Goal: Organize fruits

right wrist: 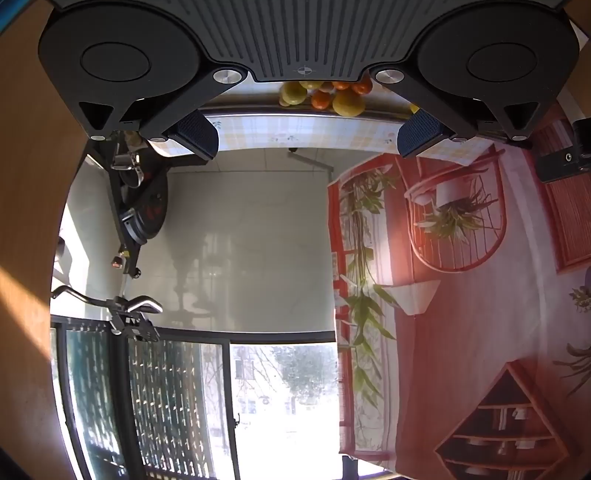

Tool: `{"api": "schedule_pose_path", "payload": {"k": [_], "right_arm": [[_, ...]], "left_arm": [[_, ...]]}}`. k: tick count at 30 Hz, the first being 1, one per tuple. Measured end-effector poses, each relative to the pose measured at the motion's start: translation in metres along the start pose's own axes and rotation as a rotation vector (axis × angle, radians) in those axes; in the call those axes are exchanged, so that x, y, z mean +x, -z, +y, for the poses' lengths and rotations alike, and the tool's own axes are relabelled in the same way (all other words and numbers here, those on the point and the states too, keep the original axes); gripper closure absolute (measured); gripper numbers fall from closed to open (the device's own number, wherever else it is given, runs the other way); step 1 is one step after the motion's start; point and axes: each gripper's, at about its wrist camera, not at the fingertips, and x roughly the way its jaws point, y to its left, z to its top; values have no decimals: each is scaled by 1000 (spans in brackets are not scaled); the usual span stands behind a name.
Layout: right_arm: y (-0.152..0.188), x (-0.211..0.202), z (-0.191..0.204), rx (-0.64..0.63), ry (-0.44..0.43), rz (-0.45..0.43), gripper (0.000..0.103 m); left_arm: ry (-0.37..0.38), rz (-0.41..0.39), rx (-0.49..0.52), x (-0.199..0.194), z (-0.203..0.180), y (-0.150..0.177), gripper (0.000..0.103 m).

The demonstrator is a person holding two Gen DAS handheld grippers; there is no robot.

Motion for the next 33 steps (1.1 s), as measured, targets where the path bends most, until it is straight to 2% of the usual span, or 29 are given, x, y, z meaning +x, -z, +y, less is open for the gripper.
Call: {"api": "schedule_pose_path", "payload": {"k": [33], "right_arm": [[0,-2,2,1,-4,-6,0]], "left_arm": [[30,3,-4,1,7,-1,0]]}}
